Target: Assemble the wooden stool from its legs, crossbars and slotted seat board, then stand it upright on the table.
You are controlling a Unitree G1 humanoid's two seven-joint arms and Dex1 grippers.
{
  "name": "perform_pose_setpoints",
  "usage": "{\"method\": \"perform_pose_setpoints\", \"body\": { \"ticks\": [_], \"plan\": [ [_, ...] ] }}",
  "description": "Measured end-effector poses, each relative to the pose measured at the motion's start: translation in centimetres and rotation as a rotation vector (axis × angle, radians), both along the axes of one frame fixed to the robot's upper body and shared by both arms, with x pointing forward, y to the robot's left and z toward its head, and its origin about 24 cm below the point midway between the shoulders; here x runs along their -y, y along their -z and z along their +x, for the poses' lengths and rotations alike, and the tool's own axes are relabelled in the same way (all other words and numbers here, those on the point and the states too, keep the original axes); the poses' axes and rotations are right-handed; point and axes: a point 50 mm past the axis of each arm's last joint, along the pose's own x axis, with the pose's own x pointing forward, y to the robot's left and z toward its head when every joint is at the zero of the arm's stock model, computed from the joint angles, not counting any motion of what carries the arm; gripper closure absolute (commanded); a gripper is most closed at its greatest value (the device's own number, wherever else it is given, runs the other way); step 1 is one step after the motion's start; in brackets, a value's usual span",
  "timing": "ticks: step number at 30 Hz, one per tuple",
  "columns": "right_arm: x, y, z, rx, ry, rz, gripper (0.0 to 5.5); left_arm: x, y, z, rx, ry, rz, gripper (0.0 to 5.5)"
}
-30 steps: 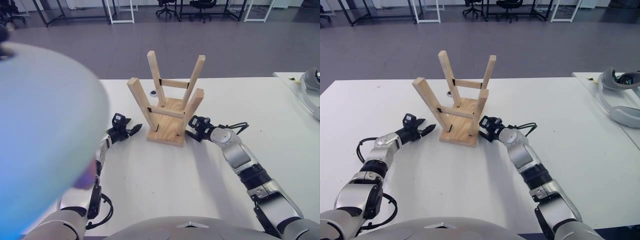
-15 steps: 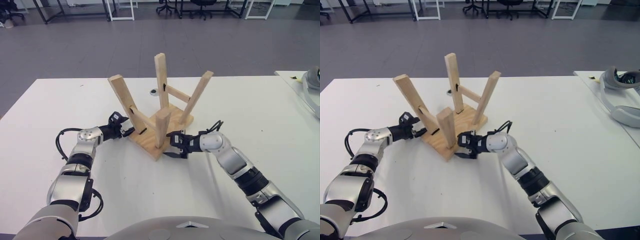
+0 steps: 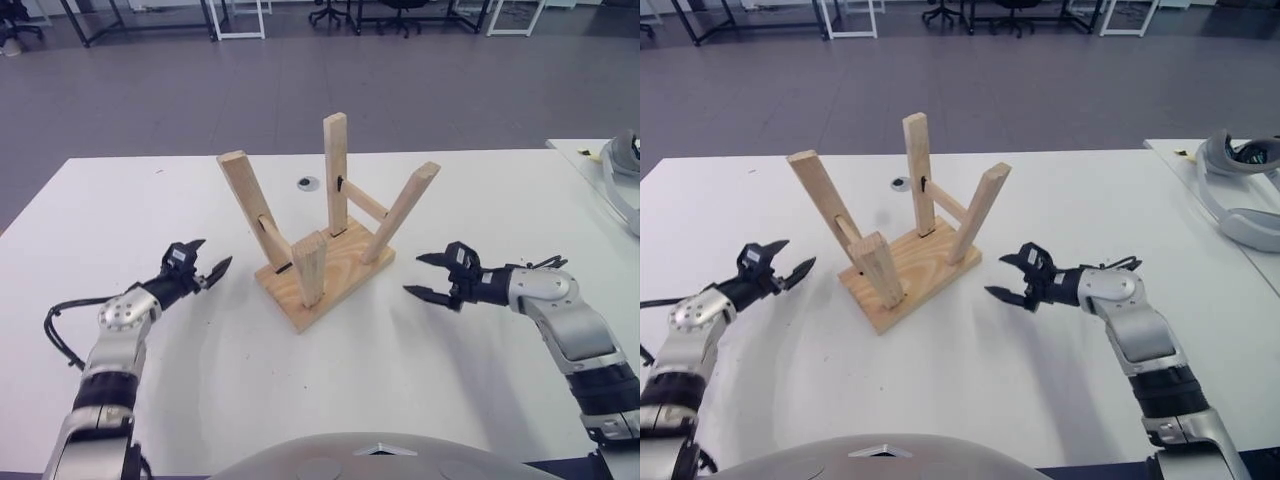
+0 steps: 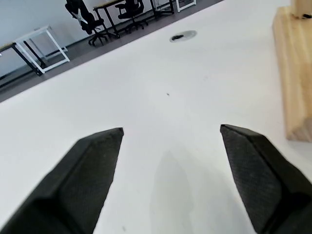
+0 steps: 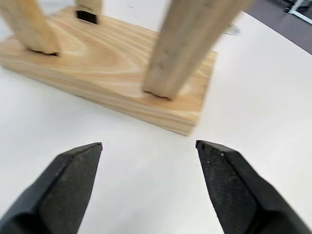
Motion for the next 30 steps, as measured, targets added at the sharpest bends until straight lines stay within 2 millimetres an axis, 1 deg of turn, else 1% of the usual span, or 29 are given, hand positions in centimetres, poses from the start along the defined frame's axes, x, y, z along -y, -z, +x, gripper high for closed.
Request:
{"method": "perform_pose_setpoints", "body": {
  "ticks": [2,3,4,5,6,9,11,14,16,18,21,23,26,28,30],
  "plan": [
    [0.9,1.4,1.3,0.029,0.152,-0.068,1.91,0.8,0.5,-2.2,-0.079,-0.005,0.015,1.83],
    [0.9,3.0,2.6,0.064,0.239,-0.162,1.91,2.0,0.5,-3.4,-0.144,0.010,0.042,1.83],
    [0.0,3.5,3.6,0.104,0.260,-0.185,1.91,2.8,0.5,-3.7,-0.174,0.032,0.045,1.83],
    [-1.5,3.9,4.7,0.141,0.263,-0.195,1.91,3.8,0.4,-3.8,-0.202,0.057,0.032,1.83],
    [-3.4,4.2,5.9,0.185,0.255,-0.192,1.91,4.7,0.2,-3.6,-0.220,0.075,0.019,1.83],
    [-5.5,4.9,7.5,0.242,0.273,-0.204,1.91,6.1,0.3,-2.9,-0.264,0.078,-0.038,1.83],
    [-5.9,5.0,7.8,0.255,0.242,-0.188,1.91,6.0,0.3,-2.2,-0.283,0.065,-0.034,1.83],
    [-5.6,5.1,6.8,0.219,0.109,-0.088,1.91,5.1,0.0,-1.2,-0.261,0.028,0.031,1.83],
    [-4.9,5.1,5.2,0.180,-0.038,-0.027,1.91,4.4,0.0,-0.5,-0.241,0.009,0.065,1.83],
    [-4.5,4.9,3.9,0.160,-0.143,-0.011,1.91,3.9,0.0,-0.3,-0.234,-0.004,0.068,1.83],
    [-4.4,4.6,3.0,0.163,-0.209,-0.024,1.91,3.8,0.0,-0.4,-0.228,-0.007,0.067,1.83],
    [-4.2,4.4,1.9,0.162,-0.238,-0.031,1.91,3.6,-0.1,-1.3,-0.222,-0.007,0.057,1.83],
    [-3.8,3.8,1.0,0.176,-0.235,-0.044,1.91,3.0,-0.4,-2.9,-0.215,-0.014,0.017,1.83],
    [-2.6,3.0,0.7,0.179,-0.216,-0.073,1.91,1.9,-0.6,-4.1,-0.214,-0.042,0.032,1.83],
    [-2.3,2.6,-0.2,0.164,-0.240,-0.091,1.91,1.7,-0.8,-4.7,-0.207,-0.049,0.039,1.83]
  ]
}}
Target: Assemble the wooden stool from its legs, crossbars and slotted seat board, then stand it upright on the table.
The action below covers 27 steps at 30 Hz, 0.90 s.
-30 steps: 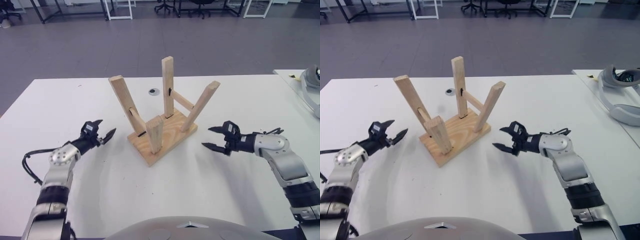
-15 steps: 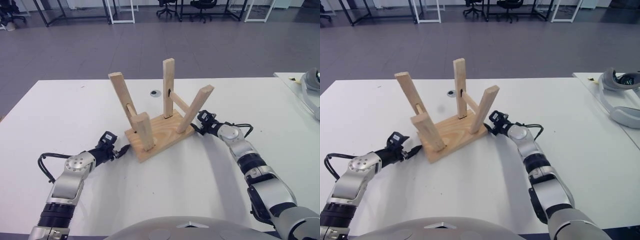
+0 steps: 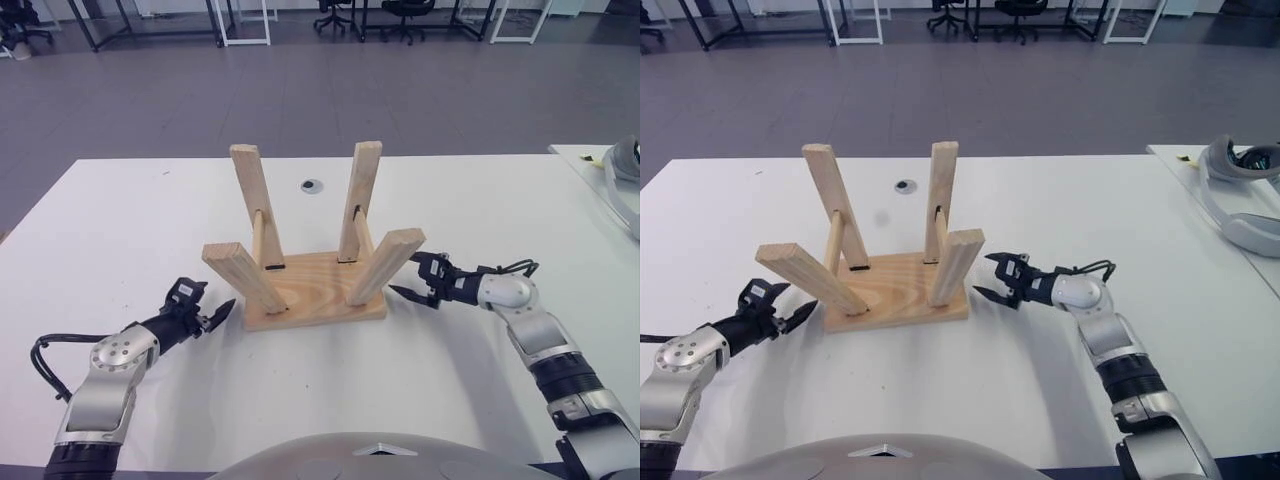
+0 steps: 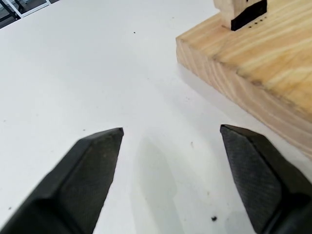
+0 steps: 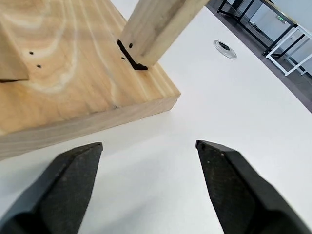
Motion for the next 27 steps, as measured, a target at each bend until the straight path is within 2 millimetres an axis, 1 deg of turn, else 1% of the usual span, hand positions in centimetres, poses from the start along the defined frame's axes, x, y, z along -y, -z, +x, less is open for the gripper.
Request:
{"method": "perform_pose_setpoints", "body": {
  "ticks": [2,4,6,8,9,12,14,16,19,21,23,24,25,26,27],
  "plan": [
    [-0.2,0.3,-0.9,-0.034,-0.021,-0.003,1.91,0.2,-0.4,-0.2,0.017,0.009,-0.004,1.83],
    [-0.1,0.5,-1.7,-0.060,-0.039,-0.016,1.91,1.1,-0.5,-0.3,0.026,0.036,-0.028,1.83],
    [-0.1,0.5,-1.7,-0.063,-0.038,-0.032,1.91,1.7,-0.2,-0.5,0.005,0.047,-0.039,1.83],
    [-0.4,0.6,-1.7,-0.058,-0.047,-0.042,1.91,2.6,0.8,-1.2,-0.061,0.062,-0.061,1.83],
    [-0.3,0.6,-1.7,-0.049,-0.038,-0.052,1.91,2.8,0.8,-1.3,-0.066,0.067,-0.062,1.83],
    [-0.5,0.7,-1.5,-0.043,-0.027,-0.059,1.91,2.7,0.8,-1.4,-0.073,0.067,-0.057,1.83],
    [-1.0,0.7,-1.6,-0.045,-0.026,-0.050,1.91,2.3,0.9,-1.3,-0.070,0.058,-0.046,1.83],
    [-1.4,0.8,-1.7,-0.047,-0.040,-0.040,1.91,1.8,0.9,-1.1,-0.062,0.046,-0.032,1.83],
    [-1.4,0.5,-2.0,-0.066,-0.073,-0.019,1.91,1.7,0.9,-1.0,-0.053,0.037,-0.027,1.83],
    [-1.4,0.0,-2.1,-0.067,-0.085,-0.007,1.91,1.9,0.8,-1.1,-0.057,0.036,-0.042,1.83],
    [-1.1,-1.1,-2.3,-0.094,-0.076,0.045,1.91,2.1,0.3,-1.4,-0.082,0.022,-0.079,1.83],
    [-2.1,-2.5,-2.5,-0.077,-0.123,0.131,1.91,3.1,-0.7,-1.4,-0.063,0.069,-0.145,1.83],
    [-2.8,-3.3,-2.7,-0.079,-0.161,0.171,1.91,4.2,-1.7,-1.3,-0.037,0.123,-0.202,1.83],
    [-2.5,-3.9,-2.7,-0.095,-0.159,0.179,1.91,4.8,-2.6,-1.3,-0.018,0.158,-0.233,1.83],
    [-2.3,-4.6,-2.8,-0.102,-0.175,0.192,1.91,4.8,-3.2,-1.3,-0.016,0.166,-0.247,1.83]
  ]
}}
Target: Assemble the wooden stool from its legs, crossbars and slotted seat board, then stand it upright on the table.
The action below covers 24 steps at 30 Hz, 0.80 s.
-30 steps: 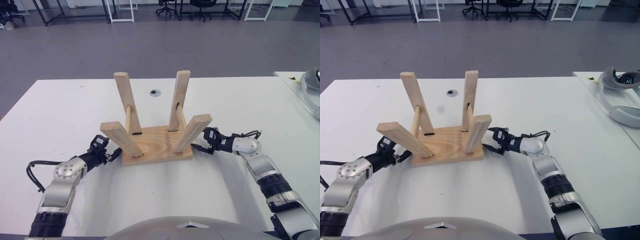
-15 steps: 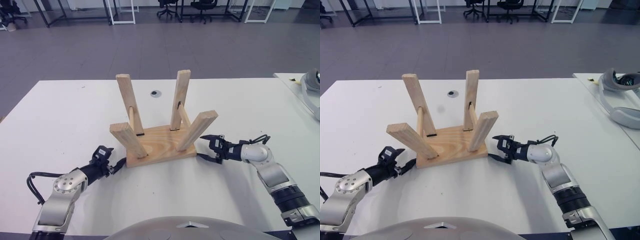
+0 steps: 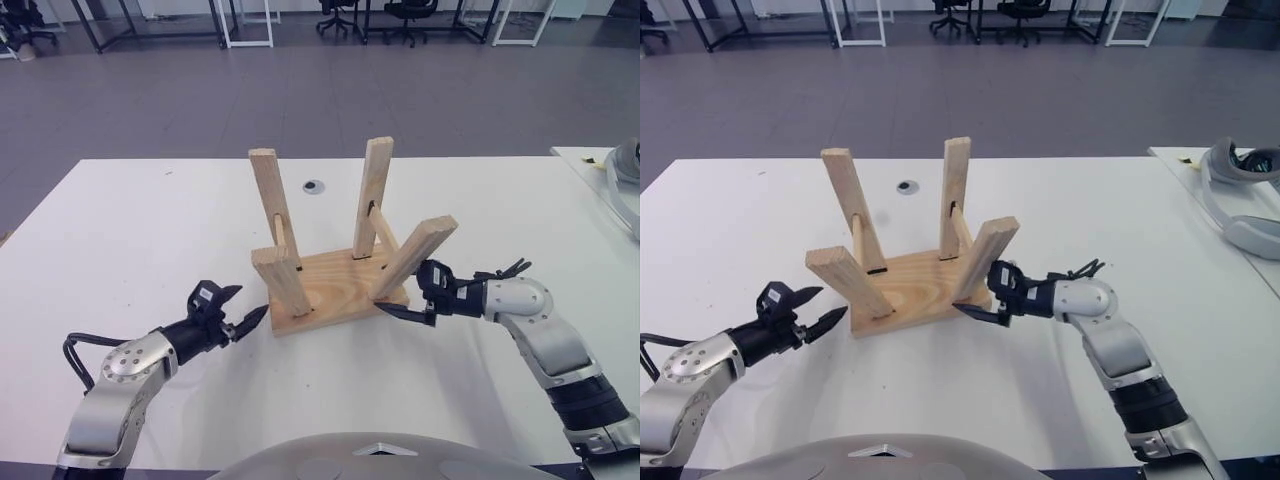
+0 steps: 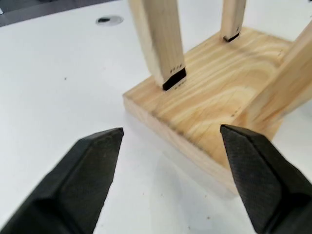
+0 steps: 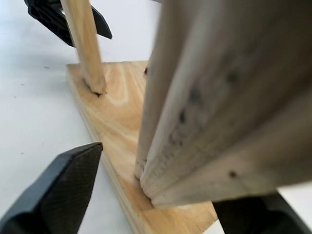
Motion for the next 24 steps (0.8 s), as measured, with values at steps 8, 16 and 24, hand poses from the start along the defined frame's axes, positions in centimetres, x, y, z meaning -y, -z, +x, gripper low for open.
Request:
{"method": "perform_pose_setpoints", "body": {
  "ticks": [8,16,24],
  "plan": [
    [2.4,-0.3,-0.5,-0.042,-0.009,-0.130,1.91,-1.9,0.2,-0.3,-0.047,-0.049,0.113,1.83],
    [5.9,2.7,2.3,0.056,0.306,-0.165,1.91,-1.8,2.9,-0.3,-0.055,-0.158,0.174,1.83],
    [2.3,5.9,2.4,0.069,0.251,-0.218,1.91,-0.6,4.1,-0.9,-0.071,-0.125,0.171,1.83]
  ]
}}
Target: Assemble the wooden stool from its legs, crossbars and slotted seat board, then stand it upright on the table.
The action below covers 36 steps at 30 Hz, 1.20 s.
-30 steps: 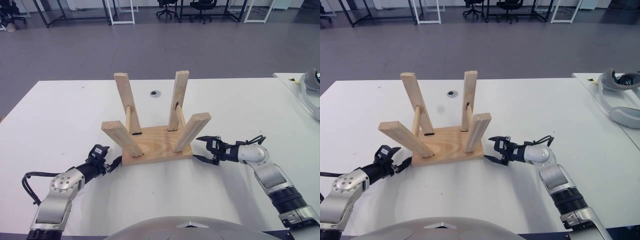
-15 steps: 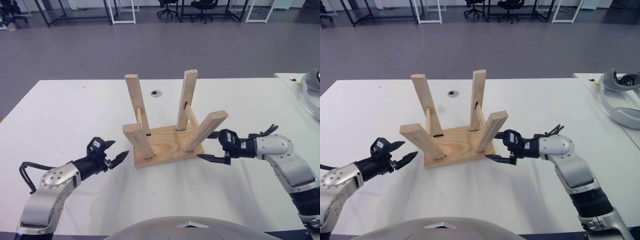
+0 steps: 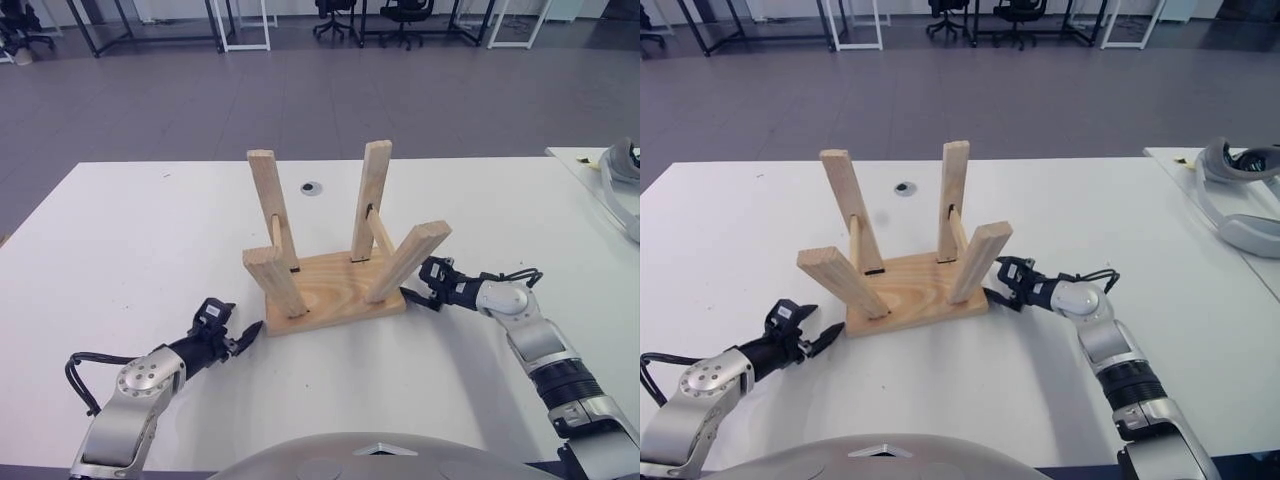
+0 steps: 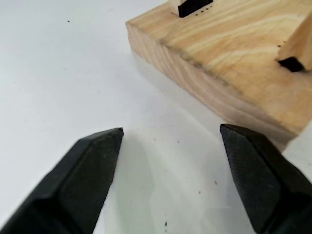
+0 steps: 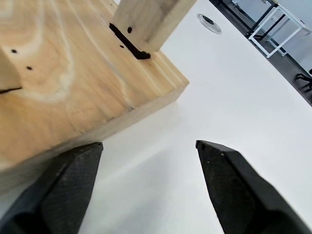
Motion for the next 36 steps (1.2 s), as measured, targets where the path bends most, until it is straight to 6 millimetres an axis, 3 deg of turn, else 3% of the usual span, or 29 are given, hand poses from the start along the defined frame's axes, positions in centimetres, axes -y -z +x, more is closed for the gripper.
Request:
{"method": "perform_pose_setpoints", "body": {
  "ticks": [3,11,17,36],
  "plan": [
    [0.0,-0.1,-1.0,-0.038,-0.038,0.015,1.91,-0.3,0.0,0.3,0.007,-0.016,0.016,1.83],
    [1.3,-0.7,-0.9,0.009,0.039,-0.049,1.91,0.6,0.3,0.3,0.024,0.029,-0.013,1.83],
    [2.2,-0.9,-2.5,-0.008,0.100,-0.005,1.91,-1.4,0.0,0.4,0.037,0.005,0.041,1.83],
    [0.8,-0.7,-3.0,-0.064,0.072,-0.013,1.91,0.7,0.3,0.6,0.030,0.055,-0.003,1.83]
  ]
}}
